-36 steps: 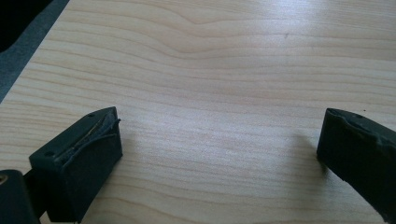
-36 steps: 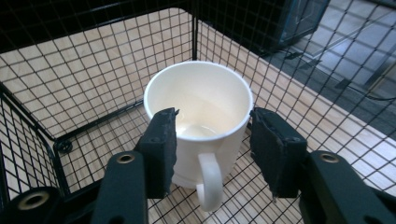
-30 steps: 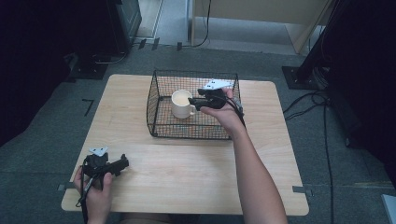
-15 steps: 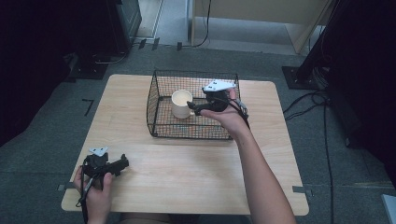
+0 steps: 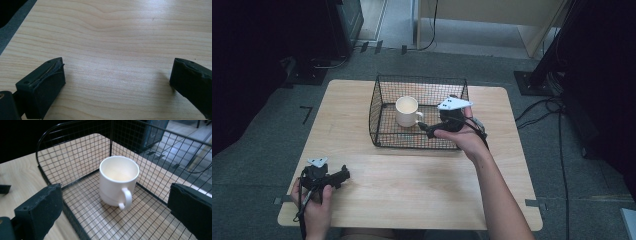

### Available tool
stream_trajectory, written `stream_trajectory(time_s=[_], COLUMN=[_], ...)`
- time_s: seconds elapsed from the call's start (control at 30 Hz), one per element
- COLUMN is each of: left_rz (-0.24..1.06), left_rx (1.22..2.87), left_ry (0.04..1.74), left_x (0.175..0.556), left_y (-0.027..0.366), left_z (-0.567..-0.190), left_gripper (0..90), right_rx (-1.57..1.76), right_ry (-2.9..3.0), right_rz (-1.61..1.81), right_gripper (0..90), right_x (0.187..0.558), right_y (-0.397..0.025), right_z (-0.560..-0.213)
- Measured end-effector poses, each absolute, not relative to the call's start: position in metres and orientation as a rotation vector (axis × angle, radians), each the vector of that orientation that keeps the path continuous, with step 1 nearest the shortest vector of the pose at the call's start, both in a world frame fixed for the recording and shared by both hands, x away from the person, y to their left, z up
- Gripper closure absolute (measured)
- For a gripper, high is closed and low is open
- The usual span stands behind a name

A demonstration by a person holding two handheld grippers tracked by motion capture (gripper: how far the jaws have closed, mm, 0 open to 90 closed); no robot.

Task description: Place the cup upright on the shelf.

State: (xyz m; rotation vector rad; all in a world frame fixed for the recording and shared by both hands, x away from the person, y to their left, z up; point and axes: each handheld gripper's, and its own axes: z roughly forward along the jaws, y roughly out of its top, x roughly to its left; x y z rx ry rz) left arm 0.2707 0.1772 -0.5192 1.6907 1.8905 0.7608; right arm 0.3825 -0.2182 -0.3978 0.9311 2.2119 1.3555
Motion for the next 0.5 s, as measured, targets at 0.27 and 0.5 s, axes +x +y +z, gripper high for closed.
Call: stream_trajectory(time_s=[0.27, 0.5], left_rz=[0.761, 0.761], left_rx=[1.693, 1.693], left_ry=[1.891, 1.89], left_x=[0.271, 0.271], left_y=[0.177, 0.177], left_z=[-0.519, -0.519], left_gripper=[0.1, 0.1], right_rx=[0.911, 0.928], right_ry=[2.222, 2.2], right_rz=[1.346, 1.35], right_gripper=[0.0, 0.0], right_x=[0.36, 0.342], right_y=[-0.232, -0.246], right_z=[-0.406, -0.412])
